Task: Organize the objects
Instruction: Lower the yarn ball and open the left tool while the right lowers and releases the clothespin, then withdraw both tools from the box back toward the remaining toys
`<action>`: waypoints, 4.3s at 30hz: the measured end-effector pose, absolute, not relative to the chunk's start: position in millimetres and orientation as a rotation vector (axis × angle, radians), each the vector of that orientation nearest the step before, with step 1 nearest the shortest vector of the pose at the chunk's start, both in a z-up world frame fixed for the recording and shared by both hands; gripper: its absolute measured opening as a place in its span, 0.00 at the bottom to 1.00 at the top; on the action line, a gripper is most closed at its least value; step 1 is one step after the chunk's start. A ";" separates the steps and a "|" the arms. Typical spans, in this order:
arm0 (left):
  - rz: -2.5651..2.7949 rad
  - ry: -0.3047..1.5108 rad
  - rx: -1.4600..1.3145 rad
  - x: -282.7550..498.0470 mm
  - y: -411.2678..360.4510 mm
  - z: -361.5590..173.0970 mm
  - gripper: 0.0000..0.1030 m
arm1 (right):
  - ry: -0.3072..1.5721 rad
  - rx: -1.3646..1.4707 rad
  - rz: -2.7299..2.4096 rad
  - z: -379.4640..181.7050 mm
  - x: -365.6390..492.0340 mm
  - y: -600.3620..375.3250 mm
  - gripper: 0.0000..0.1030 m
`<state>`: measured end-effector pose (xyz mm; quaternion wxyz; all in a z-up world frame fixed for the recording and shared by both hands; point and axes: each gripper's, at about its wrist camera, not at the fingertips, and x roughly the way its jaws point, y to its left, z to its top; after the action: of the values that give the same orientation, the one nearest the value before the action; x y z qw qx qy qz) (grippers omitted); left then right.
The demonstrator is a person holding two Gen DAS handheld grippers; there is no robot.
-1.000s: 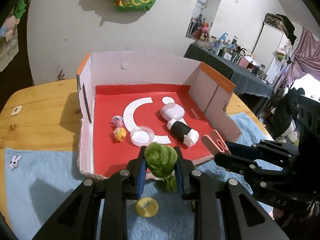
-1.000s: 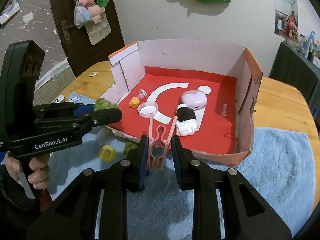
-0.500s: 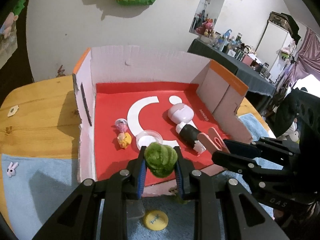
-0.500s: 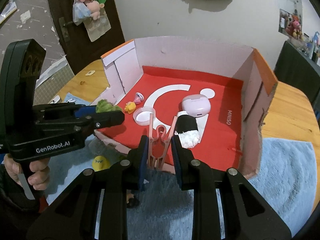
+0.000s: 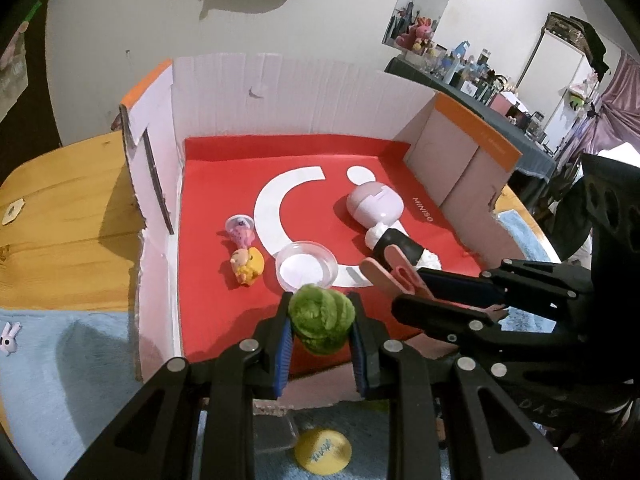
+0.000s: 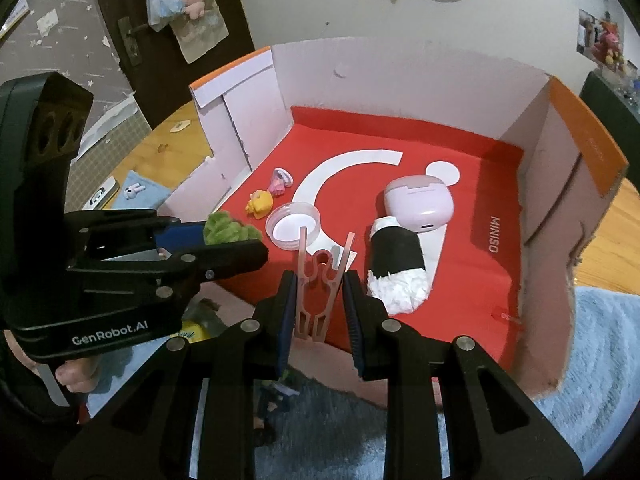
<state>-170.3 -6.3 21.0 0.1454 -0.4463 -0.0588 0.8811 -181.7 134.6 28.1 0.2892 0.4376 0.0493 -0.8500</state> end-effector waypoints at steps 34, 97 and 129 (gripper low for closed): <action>2.529 -0.164 -1.354 -204.2 -0.9 4.0 0.25 | 0.136 1.261 -2.331 11.3 -208.0 155.1 0.21; 2.610 -0.153 -1.290 -169.1 -6.8 23.6 0.52 | 0.111 1.197 -2.358 29.2 -180.4 157.4 0.51; 2.661 -0.179 -1.222 -131.1 -16.7 39.6 0.65 | 0.150 1.097 -2.430 52.1 -133.7 162.6 0.79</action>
<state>-131.1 -16.7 39.6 0.1039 -0.4142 -0.0608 0.9022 -133.7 162.6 52.1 0.2335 0.3993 0.0546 -0.8849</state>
